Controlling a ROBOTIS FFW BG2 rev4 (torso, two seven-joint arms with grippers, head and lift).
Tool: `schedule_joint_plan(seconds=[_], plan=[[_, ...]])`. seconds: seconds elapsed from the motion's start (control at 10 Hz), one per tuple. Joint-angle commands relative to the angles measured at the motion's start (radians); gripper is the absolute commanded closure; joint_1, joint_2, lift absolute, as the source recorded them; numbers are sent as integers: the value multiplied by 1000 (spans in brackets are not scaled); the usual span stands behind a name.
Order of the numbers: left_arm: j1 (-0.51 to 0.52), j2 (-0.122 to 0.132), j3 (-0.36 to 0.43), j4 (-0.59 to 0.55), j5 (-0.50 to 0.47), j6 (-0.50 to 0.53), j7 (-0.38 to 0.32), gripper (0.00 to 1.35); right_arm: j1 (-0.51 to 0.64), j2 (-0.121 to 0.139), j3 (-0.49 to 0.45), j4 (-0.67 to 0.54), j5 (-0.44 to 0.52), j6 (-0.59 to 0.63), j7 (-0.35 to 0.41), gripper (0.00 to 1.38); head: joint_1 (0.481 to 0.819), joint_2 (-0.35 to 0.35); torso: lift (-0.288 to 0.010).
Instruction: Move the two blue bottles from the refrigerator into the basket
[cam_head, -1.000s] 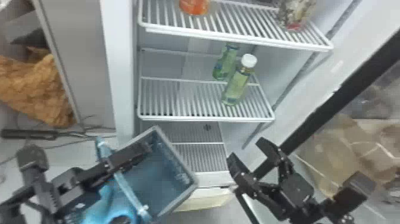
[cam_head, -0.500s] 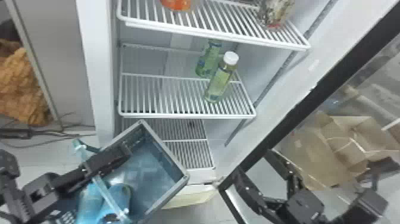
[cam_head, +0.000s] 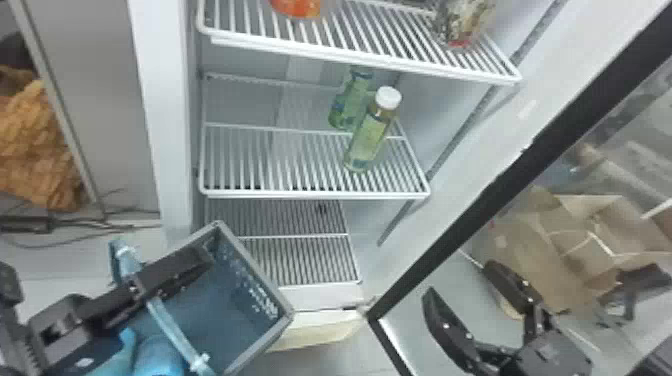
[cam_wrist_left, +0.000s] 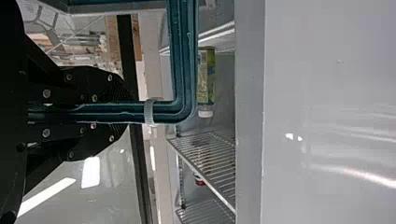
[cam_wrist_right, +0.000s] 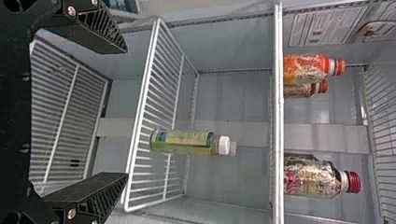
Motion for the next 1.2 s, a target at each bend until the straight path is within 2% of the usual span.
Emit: schedule_joint_plan(seconds=[0.0, 0.4, 1.1], plan=[[3, -1, 7, -7, 0, 0, 0, 1199, 3, 9, -15, 23, -2, -14, 2, 124, 695, -350, -220], [3, -4, 11, -9, -4, 0, 0, 1199, -9, 9, -25, 55, -16, -28, 24, 125, 695, -350, -220], [6, -4, 23, -9, -12, 0, 0, 1199, -39, -23, -11, 84, -22, -19, 28, 125, 695, -350, -220]])
